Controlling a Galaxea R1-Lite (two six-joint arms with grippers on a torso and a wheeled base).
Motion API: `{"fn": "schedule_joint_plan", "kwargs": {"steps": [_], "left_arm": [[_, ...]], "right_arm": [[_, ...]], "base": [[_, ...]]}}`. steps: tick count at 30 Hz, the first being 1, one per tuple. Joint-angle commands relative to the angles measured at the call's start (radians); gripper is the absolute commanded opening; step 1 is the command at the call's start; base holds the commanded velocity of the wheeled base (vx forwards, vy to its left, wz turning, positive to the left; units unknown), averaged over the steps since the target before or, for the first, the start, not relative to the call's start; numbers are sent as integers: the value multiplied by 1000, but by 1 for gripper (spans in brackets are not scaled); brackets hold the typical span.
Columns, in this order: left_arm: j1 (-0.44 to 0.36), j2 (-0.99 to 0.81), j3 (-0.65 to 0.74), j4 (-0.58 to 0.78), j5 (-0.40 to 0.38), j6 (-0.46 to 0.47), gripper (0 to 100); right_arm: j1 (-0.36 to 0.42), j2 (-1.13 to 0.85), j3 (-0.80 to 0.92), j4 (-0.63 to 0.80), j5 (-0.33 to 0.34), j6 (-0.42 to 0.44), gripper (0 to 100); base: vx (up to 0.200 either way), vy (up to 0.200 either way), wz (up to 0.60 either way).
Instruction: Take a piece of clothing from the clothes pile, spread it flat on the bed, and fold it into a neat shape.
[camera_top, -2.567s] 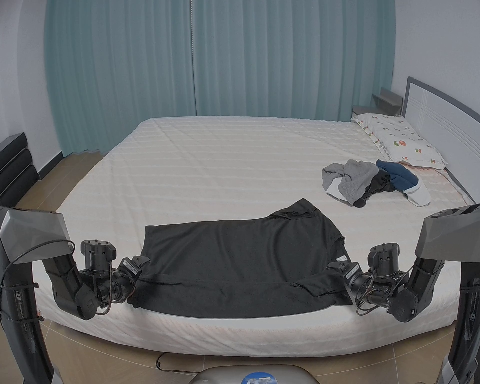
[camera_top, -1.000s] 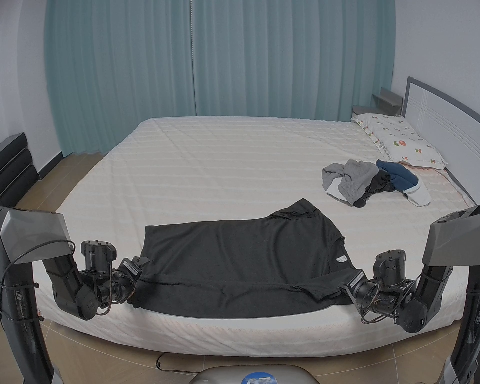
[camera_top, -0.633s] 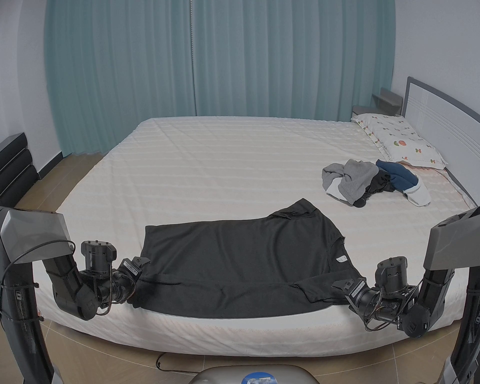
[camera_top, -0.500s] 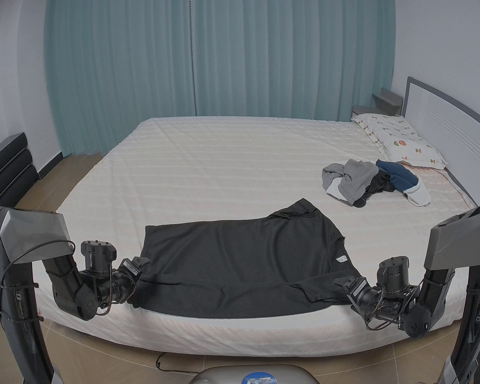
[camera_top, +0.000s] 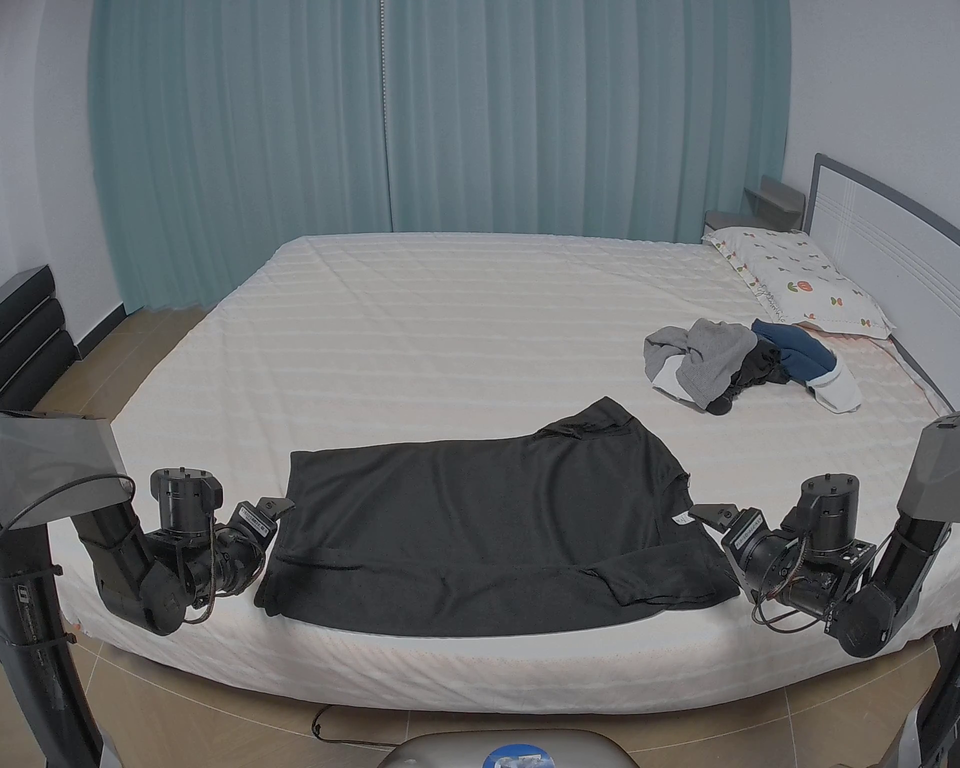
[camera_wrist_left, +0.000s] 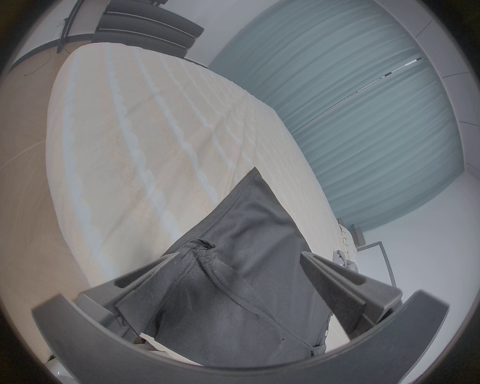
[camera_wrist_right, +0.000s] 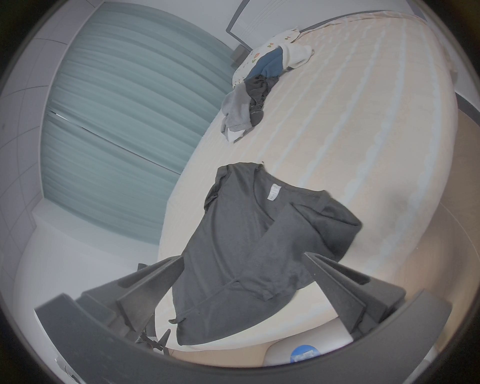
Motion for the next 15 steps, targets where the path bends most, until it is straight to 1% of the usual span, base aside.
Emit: {"fn": "schedule_joint_plan", "kwargs": {"steps": [1,4,8,10,15], "left_arm": [[-3,-20,-2,1,0,0,100],[-5,-20,-3,2,0,2,100],[-8,-20,0,2,0,29,100],[-8,-19,3,2,0,38,100],[-6,-13,12,-1,3,49,100]], "right_arm": [[24,122,-73,-13,17,5,100],[21,207,-103,-29,17,4,100],[8,293,-130,-40,16,-7,100],[5,302,-131,-40,16,-12,100],[-36,289,-119,-60,17,-9,100]], "base": [[0,0,0],[0,0,0],[0,0,0],[0,0,0],[0,0,0]]}}
